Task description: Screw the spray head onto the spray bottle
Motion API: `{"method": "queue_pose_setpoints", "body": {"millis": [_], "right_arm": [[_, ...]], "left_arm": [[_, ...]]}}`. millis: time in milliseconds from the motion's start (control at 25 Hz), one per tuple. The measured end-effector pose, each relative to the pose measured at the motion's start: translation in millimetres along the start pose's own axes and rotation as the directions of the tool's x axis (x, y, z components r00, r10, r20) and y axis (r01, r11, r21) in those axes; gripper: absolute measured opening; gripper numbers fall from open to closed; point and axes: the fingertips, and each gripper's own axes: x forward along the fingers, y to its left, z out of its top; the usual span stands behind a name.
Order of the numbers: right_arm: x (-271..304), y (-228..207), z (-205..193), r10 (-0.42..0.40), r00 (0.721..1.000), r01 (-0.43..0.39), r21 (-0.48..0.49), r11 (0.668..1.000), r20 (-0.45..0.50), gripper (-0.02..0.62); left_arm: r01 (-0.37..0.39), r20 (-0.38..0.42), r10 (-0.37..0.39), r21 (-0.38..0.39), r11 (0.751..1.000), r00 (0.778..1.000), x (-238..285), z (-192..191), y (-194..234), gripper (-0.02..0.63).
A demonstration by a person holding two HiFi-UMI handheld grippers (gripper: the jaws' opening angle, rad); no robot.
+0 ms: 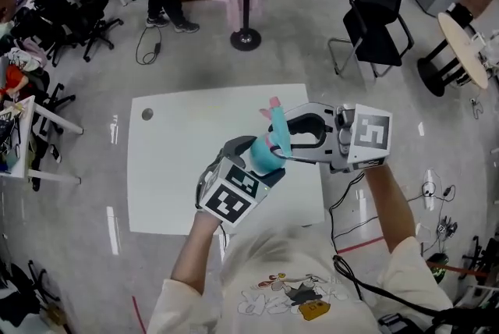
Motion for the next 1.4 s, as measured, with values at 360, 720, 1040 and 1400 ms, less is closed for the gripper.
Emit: {"method": "queue_pose_setpoints", "body": {"millis": [360, 720, 1040, 1400], "right_arm": [[2.9, 7.8, 0.4, 0.038, 0.999, -0.037, -0.061, 0.997, 0.009, 0.13], [-0.7, 16.3, -2.7, 0.114, 0.986, -0.13, -0.134, 0.983, -0.12, 0.13], [6.6, 28.9, -9.2, 0.153, 0.978, -0.171, -0.129, 0.977, -0.139, 0.13], [-2.5, 33.0, -9.9, 0.174, 0.966, -0.206, -0.166, 0.965, -0.189, 0.13]], "left_arm": [[-0.011, -0.02, 0.012, 0.033, 0.999, 1.0, 3.6, 1.6, 1.7, 0.38], [0.032, -0.107, -0.023, 0.086, 0.996, 0.994, 0.0, -2.9, -5.3, 0.38], [0.156, -0.104, -0.148, 0.07, 0.985, 0.984, -3.3, -16.5, -22.0, 0.38], [0.206, -0.132, -0.196, 0.065, 0.976, 0.972, 2.7, -11.9, -33.5, 0.38]]}}
